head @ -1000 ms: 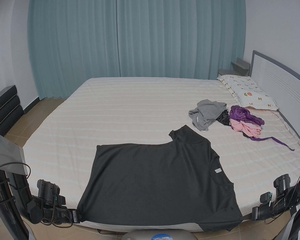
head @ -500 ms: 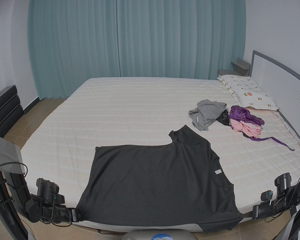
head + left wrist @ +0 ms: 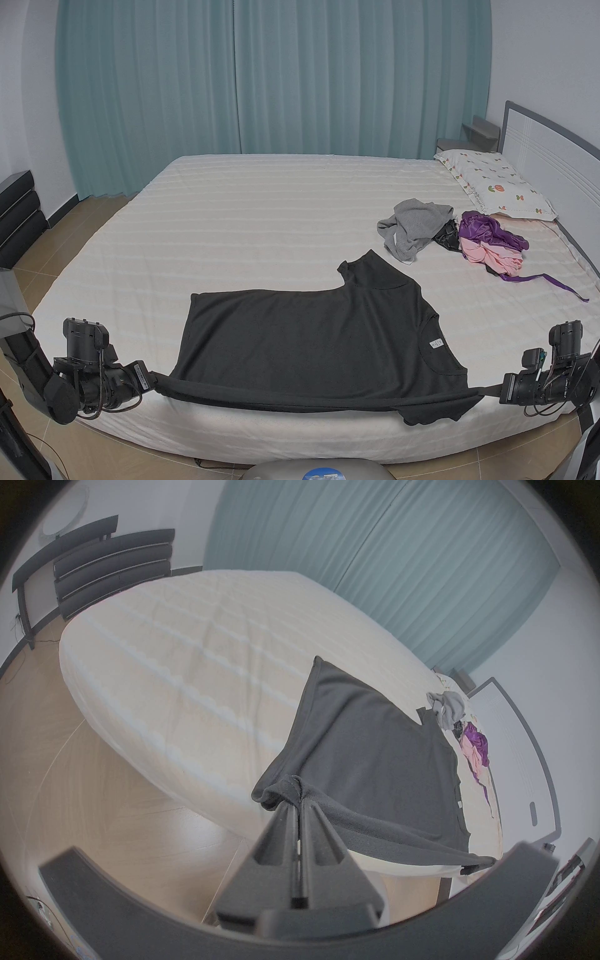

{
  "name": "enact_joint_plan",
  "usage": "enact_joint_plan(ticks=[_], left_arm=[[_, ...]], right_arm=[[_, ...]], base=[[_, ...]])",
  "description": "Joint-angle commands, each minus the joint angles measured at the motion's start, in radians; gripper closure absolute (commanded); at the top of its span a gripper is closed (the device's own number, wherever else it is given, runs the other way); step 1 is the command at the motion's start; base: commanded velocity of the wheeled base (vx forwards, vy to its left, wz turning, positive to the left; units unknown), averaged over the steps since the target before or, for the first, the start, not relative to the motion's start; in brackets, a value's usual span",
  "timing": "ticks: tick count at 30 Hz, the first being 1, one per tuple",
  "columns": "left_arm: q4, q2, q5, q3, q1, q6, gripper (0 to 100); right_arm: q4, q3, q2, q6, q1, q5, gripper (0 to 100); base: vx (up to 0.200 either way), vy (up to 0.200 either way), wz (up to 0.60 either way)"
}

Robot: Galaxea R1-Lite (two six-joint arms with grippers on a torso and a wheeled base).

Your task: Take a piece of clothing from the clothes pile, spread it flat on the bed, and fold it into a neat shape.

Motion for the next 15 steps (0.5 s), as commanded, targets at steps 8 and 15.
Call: enact_joint_plan(ticks=[8, 15], left_arm=[[0.005, -0.028, 0.009, -0.018, -0.028, -0.011, 100], [0.003, 0.041, 0.009, -0.062, -0.020, -0.013, 100]], right_arm=[[0.000, -0.069, 0.000, 0.011, 0.040, -0.033, 100], [0.014, -0.133, 0.018, 0.043, 0.058, -0.036, 100]], base=[[0.000, 0.000, 0.00], [0.000, 0.000, 0.00]])
